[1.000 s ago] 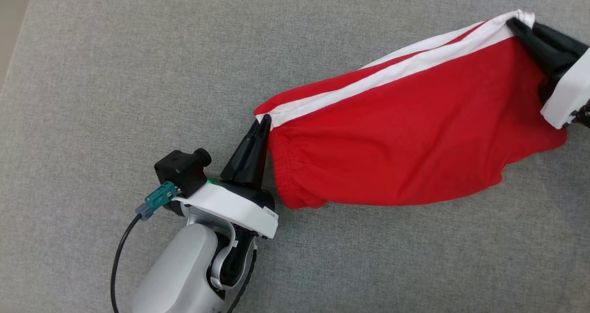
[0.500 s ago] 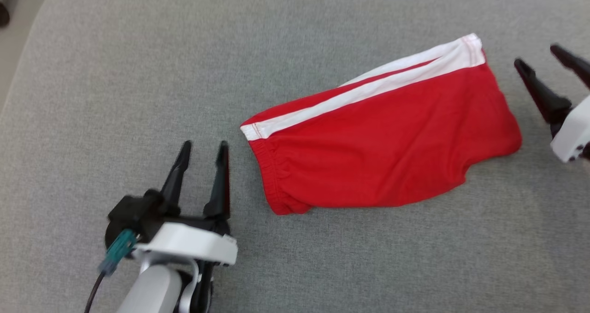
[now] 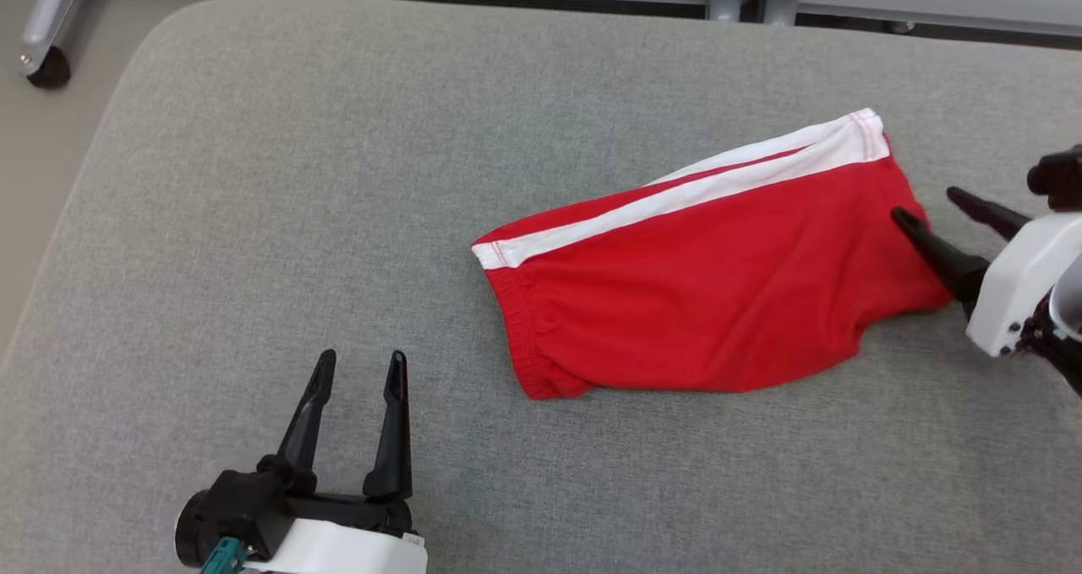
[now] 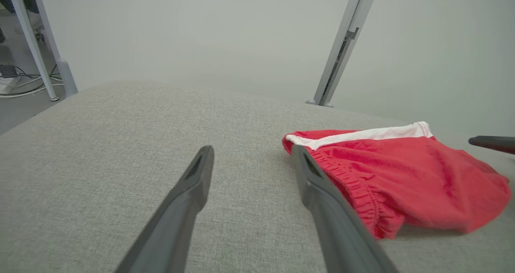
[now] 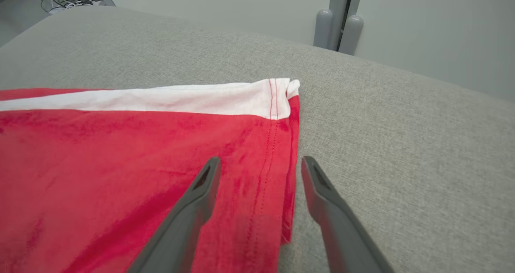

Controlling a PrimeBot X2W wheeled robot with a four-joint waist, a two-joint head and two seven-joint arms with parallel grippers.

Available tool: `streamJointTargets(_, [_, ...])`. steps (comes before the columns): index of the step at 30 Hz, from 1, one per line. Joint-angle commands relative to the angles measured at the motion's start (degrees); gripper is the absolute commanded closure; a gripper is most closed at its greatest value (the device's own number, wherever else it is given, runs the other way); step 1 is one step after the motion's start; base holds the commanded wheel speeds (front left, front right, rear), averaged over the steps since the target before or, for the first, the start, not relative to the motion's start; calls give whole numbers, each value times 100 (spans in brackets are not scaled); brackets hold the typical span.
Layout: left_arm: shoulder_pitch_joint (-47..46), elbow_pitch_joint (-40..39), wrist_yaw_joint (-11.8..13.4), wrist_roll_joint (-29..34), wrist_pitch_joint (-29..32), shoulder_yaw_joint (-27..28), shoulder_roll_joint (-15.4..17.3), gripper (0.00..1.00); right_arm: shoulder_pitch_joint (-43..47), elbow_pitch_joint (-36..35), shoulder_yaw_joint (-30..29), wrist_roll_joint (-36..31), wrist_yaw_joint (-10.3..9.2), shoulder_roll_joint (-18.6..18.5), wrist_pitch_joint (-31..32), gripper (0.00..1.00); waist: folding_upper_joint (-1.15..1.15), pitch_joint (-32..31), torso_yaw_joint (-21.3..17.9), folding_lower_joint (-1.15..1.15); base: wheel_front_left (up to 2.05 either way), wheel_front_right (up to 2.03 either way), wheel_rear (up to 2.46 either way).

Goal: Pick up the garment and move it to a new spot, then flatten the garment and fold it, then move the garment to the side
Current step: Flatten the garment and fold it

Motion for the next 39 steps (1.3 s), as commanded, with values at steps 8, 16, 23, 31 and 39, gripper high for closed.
streamJointTargets(8, [-251, -99, 10, -190, -24, -96, 6, 0, -387, 777, -501, -580, -2, 263, 548, 0, 0, 490, 361, 0, 0, 0, 0])
streamJointTargets(16, [-325, -72, 74, -254, -24, -103, 3, 0, -98, 998, -725, -688, 5, 624, 918, 0, 0, 539, 433, 0, 0, 0, 0])
streamJointTargets(23, [-319, -27, 104, -255, -24, -102, 4, 0, 147, 620, -810, -398, 7, 792, 1229, 100, 0, 418, 300, 0, 0, 0, 0])
streamJointTargets(31, [-117, 112, 22, -191, -25, 5, 7, 0, 421, 416, -1241, 11, 3, 656, 1009, 100, 0, -31, -35, 0, 0, 0, 0])
streamJointTargets(39, [173, 316, -142, -11, -25, 221, 6, 0, 1002, 212, -1499, 384, 3, 660, 842, 100, 0, -579, -470, 0, 0, 0, 0])
